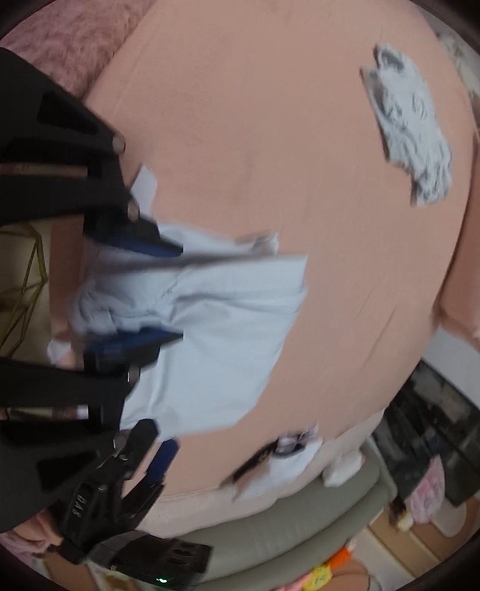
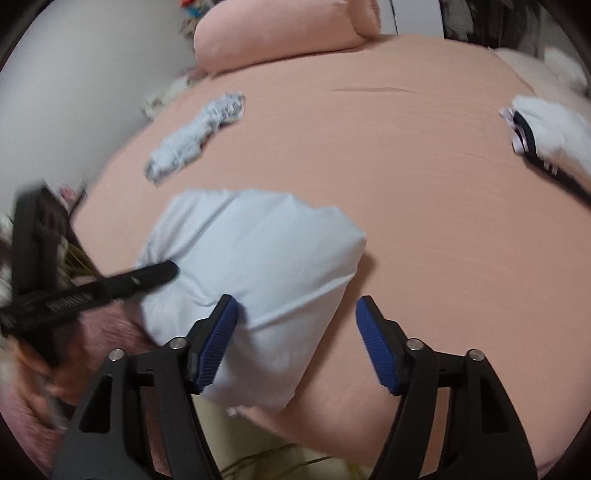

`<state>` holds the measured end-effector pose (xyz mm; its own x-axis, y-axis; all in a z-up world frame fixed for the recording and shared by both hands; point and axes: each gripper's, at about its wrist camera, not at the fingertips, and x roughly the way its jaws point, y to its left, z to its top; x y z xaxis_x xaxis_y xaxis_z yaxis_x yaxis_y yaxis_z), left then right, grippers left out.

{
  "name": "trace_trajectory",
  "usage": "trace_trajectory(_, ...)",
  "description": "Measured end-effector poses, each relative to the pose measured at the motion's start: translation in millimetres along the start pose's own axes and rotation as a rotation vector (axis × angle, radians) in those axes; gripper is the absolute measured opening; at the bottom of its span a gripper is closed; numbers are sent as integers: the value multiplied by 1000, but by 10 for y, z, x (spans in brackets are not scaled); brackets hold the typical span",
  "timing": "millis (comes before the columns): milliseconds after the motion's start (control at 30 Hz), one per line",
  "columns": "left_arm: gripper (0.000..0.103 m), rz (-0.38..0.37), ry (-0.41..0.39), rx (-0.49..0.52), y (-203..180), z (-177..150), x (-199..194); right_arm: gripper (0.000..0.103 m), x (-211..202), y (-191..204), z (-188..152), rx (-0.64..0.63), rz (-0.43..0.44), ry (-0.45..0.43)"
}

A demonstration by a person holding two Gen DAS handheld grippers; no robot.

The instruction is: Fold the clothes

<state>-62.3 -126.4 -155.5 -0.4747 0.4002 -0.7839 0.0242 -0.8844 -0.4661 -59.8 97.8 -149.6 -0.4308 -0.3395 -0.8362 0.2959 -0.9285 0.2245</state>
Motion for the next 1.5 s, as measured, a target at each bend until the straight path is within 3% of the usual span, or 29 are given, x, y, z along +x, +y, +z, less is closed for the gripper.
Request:
trace_trajectory(167, 43, 31, -180, -9, 60, 17, -406, 75, -104, -170, -57, 107, 30, -23)
trace_trajectory(267, 43, -60, -154, 68, -194, 6, -272, 75, -180, -149, -19, 82, -2, -62)
trace_trajectory(367, 43, 75, -77, 144, -340, -37, 39, 75, 21, -96, 45, 95, 13, 8)
trace_trajectory(433, 56, 203, -33, 151, -318, -37, 224, 76, 165, -45, 60, 75, 0, 43)
trace_trajectory(500, 57, 138, -27, 56, -143, 15, 194, 78, 185, -95, 59, 100, 4, 53)
trace_trajectory(633, 65, 115, -33, -4, -7, 13, 171, 78, 33, -307, 35, 193, 45, 25)
trace_trajectory(733, 77, -13, 116, -61, 66, -6, 446, 79, -13, -429, -40, 212, 82, 36)
trace_trajectory(800, 73, -9, 103, -61, 48, 10, 452, 80, 153, -479, -94, 236, 158, 93)
trace_trajectory(867, 64, -46, 99, -70, 63, -53, 424, 81, 284, -520, -105, 288, 221, 86)
trace_trajectory(900, 59, -62, 96, -84, 78, -68, 422, 77, 310, -521, -99, 305, 259, 79)
trace_trajectory(967, 54, -77, 91, -93, 66, -92, 414, 48, 341, -479, -66, 318, 338, 82)
trace_trajectory(1000, 54, -77, 90, -87, 37, -101, 406, 43, 351, -440, -44, 314, 352, 80)
trace_trajectory(1133, 50, -64, 100, 11, -280, -152, 410, 41, 187, -339, -60, 235, 267, 45)
trace_trajectory(1333, 47, -166, 159, 128, -956, -295, 618, 41, -345, -834, -218, 335, 183, -41)
trace_trajectory(1400, 47, -141, 152, 138, -1039, -307, 641, 43, -573, -1012, -302, 340, 131, -51)
trace_trajectory(1500, 49, -76, 119, 120, -996, -278, 573, 44, -691, -1194, -466, 314, -34, -11)
